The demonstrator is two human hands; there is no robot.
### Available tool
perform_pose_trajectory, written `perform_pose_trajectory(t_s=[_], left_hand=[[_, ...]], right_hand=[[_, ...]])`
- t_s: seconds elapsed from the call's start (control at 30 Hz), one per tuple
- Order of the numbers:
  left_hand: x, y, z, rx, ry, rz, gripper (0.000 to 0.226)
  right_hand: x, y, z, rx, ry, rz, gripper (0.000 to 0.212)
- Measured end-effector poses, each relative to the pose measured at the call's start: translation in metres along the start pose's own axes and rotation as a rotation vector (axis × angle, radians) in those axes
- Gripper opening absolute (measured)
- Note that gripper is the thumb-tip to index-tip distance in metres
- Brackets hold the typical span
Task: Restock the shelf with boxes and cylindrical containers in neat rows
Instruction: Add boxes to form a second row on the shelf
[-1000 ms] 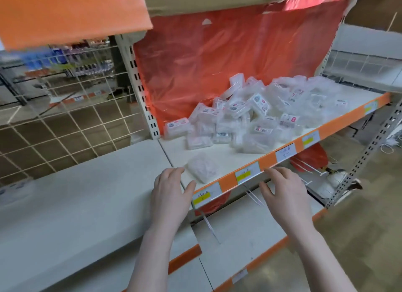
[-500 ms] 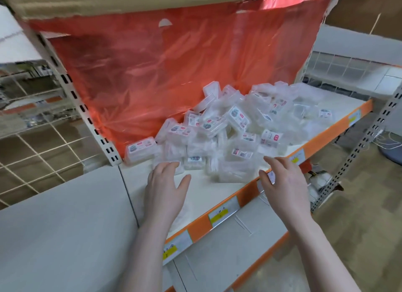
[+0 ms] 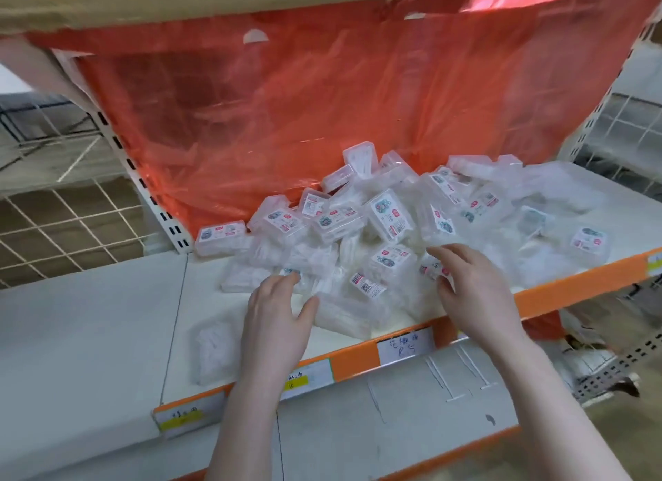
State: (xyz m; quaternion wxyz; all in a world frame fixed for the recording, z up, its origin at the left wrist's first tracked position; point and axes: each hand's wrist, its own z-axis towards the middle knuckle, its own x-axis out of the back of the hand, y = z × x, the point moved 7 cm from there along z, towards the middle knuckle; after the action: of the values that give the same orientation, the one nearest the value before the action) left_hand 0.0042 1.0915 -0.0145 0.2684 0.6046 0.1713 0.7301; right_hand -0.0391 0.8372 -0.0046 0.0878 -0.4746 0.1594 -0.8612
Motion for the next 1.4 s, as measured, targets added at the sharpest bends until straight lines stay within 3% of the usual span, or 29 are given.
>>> perform_pose_trajectory(t_s=[0.1,0.33,0.5,0.67,0.83,1.0,1.2,1.4], left_hand=[[-0.002,0.001,-0.008,0.036,0.019,0.009,0.043],[0.006,-0.005,-0.009,0.106,0.084,0.049,0.043],[0.007,-0.008,-0.006,0.117,0.093,0.053,0.043],[0.006,-0.010,-0.004,0.118,0.088,0.048,0.044],[0.010,-0.014,0.003,0.112,0.089,0.034,0.044],[0.018,-0.020,0.015,0.106,0.094,0.044,0.042],[0.021,-0.007,0.043,0.032,0.052,0.082,0.045],[0.011,0.022,0.074,-0.083,-0.038,0.147,0.048]], right_hand=[[-0.010,-0.004,0.019,0.192,-0.165,0.008,0.055],[-0.036,-0.024,0.055,0.351,-0.537,0.019,0.072],[-0.053,-0.030,0.067,0.398,-0.789,-0.010,0.078],[-0.056,-0.035,0.073,0.384,-0.875,-0.066,0.070],[-0.052,-0.039,0.071,0.338,-0.842,-0.059,0.067],[-0.039,-0.041,0.068,0.286,-0.656,0.010,0.068],[-0.019,-0.036,0.062,0.223,-0.445,-0.155,0.064],[-0.002,-0.022,0.059,0.170,-0.350,-0.287,0.066]])
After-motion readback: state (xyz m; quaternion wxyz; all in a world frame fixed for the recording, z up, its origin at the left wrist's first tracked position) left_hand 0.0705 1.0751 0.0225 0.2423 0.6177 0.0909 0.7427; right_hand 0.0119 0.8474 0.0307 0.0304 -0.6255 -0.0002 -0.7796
